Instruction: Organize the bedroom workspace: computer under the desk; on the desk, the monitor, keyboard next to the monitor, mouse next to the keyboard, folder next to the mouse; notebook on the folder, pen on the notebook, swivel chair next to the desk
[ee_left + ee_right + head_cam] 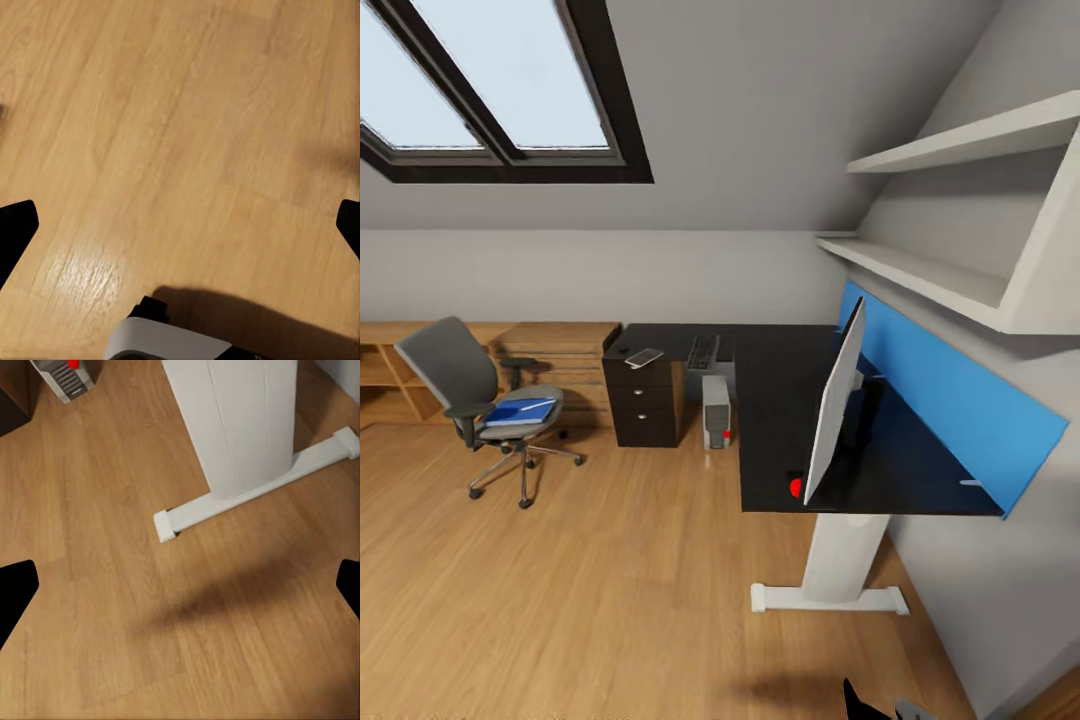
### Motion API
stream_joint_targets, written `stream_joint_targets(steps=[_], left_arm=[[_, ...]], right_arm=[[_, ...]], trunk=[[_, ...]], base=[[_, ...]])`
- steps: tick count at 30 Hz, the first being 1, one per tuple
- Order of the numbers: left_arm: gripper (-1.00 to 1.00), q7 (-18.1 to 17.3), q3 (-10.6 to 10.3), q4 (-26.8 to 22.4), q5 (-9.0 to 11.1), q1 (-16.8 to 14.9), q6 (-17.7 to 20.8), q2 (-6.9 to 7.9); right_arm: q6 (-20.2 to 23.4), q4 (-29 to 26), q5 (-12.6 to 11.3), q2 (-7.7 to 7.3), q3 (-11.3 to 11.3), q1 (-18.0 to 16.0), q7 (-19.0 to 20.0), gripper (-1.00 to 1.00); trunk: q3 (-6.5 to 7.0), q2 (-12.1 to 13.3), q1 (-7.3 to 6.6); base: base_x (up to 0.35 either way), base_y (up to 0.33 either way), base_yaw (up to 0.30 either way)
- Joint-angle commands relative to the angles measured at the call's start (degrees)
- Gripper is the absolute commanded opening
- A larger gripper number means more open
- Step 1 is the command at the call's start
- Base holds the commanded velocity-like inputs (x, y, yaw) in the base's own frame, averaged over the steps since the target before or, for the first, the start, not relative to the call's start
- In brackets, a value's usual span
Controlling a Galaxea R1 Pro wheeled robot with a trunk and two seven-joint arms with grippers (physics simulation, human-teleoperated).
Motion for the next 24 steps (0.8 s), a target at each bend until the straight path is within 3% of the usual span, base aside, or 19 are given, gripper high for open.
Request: stream_joint_targets(steps=[1, 13, 24], left_arm=[[1.00, 0.34, -0.49, 0.00, 0.45, -0.08, -0.29, 0.03], [1.00, 0.42, -0.32, -0.07, 0.67, -0.09, -2.65, 0.11], [1.00, 0.47, -0.38, -0.08, 0.89, -0.07, -3.61, 0.06]], right_arm=[[-0.06, 0.07, -0.30, 0.00, -0.37, -0.05, 0.60, 1.00], [-0.06, 0.07, -0.35, 0.00, -0.38, -0.05, 0.52, 1.00], [-0.06, 0.15, -0.38, -0.21, -0.60, -0.05, 0.51, 1.00]], trunk=[[-0.16, -0.11, 0.03], [-0.96, -0.11, 0.03], [0.64, 4.30, -2.39]], base=[[-0.001, -0.092, 0.089], [0.000, -0.028, 0.127], [0.000, -0.002, 0.066]])
